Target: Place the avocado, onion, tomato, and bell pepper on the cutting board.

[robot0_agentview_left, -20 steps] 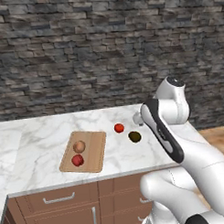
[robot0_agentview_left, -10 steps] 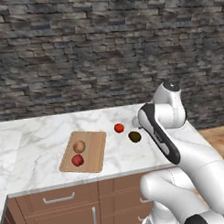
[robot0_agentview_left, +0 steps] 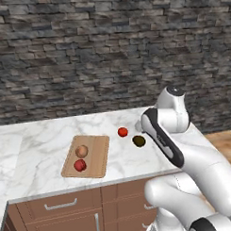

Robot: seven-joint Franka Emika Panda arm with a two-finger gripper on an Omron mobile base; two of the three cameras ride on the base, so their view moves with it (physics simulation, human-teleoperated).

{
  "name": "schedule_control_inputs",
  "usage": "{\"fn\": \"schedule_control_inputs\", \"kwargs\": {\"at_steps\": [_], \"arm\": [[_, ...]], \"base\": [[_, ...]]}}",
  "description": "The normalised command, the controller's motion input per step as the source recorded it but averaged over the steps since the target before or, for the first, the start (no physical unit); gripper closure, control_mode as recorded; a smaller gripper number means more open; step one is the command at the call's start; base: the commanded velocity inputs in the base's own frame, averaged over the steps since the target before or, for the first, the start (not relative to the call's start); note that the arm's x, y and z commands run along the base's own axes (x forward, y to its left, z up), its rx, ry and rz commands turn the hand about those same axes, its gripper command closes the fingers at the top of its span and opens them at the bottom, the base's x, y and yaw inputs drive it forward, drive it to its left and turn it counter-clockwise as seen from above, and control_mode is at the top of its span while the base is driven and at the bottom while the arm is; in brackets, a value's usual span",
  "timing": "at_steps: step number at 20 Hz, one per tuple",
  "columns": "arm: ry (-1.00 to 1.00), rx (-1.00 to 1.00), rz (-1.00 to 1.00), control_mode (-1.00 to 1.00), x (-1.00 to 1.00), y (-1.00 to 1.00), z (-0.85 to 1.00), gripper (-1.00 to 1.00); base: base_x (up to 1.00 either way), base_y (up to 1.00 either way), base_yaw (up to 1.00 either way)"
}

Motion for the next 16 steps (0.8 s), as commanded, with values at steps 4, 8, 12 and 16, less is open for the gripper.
{"fn": "schedule_control_inputs", "kwargs": {"at_steps": [4, 8, 12, 16], "arm": [[0.0, -0.01, 0.0, -1.0, 0.16, 0.0, -0.2, -1.0], [0.02, -0.02, 0.0, -1.0, 0.21, 0.0, -0.2, -1.0], [0.03, -0.01, 0.0, -1.0, 0.19, 0.0, -0.14, -1.0], [0.01, 0.0, 0.0, -1.0, 0.19, 0.0, -0.15, -1.0]], "base": [[0.0, 0.0, 0.0], [0.0, 0.0, 0.0], [0.0, 0.0, 0.0], [0.0, 0.0, 0.0]]}}
